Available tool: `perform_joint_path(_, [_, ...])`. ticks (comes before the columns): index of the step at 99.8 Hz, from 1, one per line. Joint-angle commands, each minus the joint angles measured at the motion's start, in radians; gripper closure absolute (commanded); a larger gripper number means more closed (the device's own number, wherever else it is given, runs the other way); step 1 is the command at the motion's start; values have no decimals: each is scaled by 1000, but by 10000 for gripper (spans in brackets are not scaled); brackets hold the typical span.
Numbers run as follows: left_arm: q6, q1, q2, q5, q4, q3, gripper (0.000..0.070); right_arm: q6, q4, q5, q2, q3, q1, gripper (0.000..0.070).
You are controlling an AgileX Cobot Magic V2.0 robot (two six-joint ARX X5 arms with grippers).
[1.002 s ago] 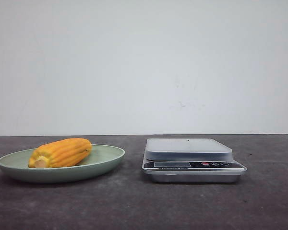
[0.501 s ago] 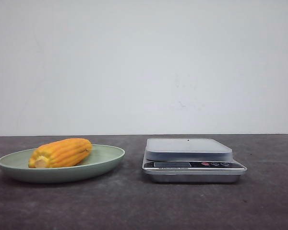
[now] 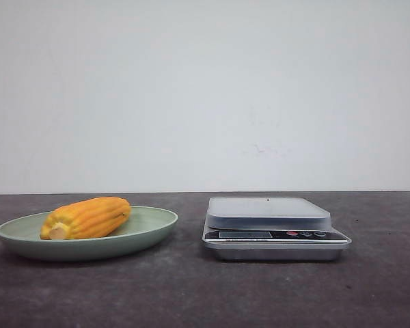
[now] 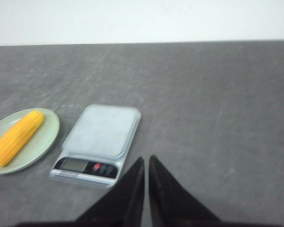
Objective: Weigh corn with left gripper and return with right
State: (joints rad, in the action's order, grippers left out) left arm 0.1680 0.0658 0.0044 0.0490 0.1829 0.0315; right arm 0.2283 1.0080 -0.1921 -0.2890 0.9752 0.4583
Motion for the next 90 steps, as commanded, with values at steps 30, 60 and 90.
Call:
perform_joint_path(30, [-10,-2,-1,-1,4,-18,683,-154,-645,137,170,-451,-374,691])
perform_joint_path(60, [-10,-2,-1,-2,4,-18,683,-154,-856,191,285,-872,-449,691])
perform_joint_path(90, [-10,-2,-1,-2,4,-18,683,-126,-826,193,285,-965,-447,691])
